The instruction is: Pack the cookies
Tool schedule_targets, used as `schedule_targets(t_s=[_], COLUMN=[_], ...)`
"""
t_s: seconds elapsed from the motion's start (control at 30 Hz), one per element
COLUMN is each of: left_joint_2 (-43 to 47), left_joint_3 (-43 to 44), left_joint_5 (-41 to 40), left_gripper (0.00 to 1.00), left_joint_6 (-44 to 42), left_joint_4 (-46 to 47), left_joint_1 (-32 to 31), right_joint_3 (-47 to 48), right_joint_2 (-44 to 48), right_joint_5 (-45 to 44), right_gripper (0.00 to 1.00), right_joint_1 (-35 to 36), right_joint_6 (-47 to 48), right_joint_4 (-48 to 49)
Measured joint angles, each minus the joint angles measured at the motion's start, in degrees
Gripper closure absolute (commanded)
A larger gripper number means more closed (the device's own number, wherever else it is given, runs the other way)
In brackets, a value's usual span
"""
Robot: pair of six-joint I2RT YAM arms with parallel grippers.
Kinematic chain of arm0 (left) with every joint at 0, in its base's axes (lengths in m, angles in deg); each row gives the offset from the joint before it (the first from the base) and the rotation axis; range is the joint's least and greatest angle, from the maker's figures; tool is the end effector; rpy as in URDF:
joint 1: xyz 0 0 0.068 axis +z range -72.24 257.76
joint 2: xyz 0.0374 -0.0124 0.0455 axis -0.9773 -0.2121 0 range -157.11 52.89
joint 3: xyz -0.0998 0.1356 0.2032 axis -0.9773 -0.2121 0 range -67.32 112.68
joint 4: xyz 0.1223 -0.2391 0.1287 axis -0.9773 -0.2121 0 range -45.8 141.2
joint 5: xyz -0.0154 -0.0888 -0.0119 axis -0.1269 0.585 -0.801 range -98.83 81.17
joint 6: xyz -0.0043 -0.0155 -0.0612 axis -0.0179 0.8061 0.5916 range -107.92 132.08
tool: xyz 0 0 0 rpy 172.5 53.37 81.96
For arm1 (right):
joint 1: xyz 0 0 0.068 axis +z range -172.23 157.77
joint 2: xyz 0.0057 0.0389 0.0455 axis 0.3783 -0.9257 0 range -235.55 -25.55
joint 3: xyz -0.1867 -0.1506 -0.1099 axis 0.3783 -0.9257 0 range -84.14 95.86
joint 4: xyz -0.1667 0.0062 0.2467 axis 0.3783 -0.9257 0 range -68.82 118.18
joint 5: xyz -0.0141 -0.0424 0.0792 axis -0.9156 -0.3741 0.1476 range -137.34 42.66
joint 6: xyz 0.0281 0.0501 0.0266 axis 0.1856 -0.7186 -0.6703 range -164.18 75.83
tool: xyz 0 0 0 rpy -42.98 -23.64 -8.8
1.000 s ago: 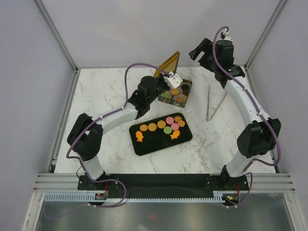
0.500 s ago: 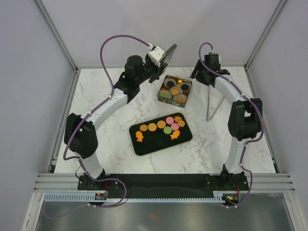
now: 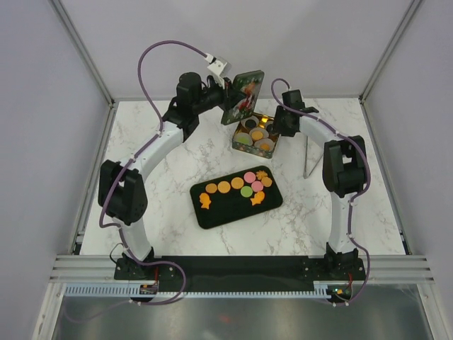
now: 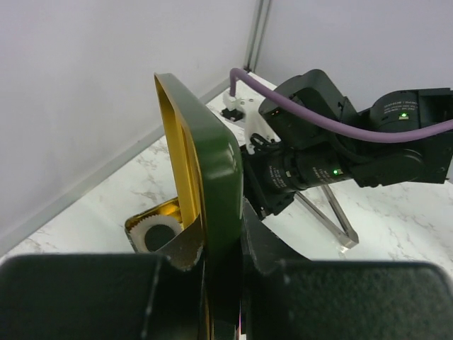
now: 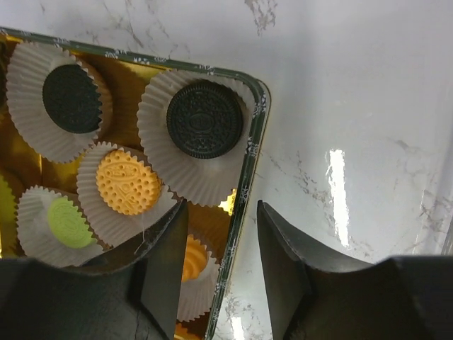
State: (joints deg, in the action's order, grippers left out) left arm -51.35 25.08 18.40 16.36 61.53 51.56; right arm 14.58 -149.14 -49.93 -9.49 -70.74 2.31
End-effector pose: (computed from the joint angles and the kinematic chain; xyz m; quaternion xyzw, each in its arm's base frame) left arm 0.4296 -0.2361 0.3578 0.2936 0.6523 -0.3409 0.6100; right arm 0.5085 0.1126 0.1659 0.1209 0.9339 0.0929 0.3235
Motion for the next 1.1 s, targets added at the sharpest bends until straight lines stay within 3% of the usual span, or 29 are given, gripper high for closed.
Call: schedule_targets(t_s=[0.07,0.3,0.43,0.7,0.77,0.87,1.1], left_joint_2=[-0.8,-2.3,-2.4,-4.7,-5.2,-6.3,-8.3], left_joint_3=[0.3,0.7,0.7,0.5,0.0,-0.1,-2.1], left_joint_5=[1.5,5.4,6.6,9.0,9.5,10.6,12.4], left_gripper=[0.98,0.98,0.98,0.98,0.98,0.98,0.98], left_joint_6=[1.7,8.0,11.1,17.9,20.0,23.1,30.3], left_joint_4=[-0.2,-0.2,0.7,1.9,2.7,3.9,8.0], left_joint_1=[0.3,2.7,4.9,7.7,8.0,8.2,8.8], right_joint_3=[0.2,1.6,2.8,5.7,5.8,5.9,6.3], right_joint_2=[-0.7,-1.8,-2.5,-4.7,-4.7,-4.8,-4.5], right_joint_5=[-0.3,-0.7,-0.5,1.1,2.2,3.2,4.3], right_gripper=[0.54,0.88,0.98,0.97,0.93,0.75,0.59], right_joint_1=[0.5,1.0,1.2,2.7,3.0,3.3,3.6], right_joint_6=[0.6,2.8,5.9,9.3,9.3,8.9,7.0], right_joint_4=[-0.6,-1.9,-2.3,-1.7,-1.6,-1.6,-1.1])
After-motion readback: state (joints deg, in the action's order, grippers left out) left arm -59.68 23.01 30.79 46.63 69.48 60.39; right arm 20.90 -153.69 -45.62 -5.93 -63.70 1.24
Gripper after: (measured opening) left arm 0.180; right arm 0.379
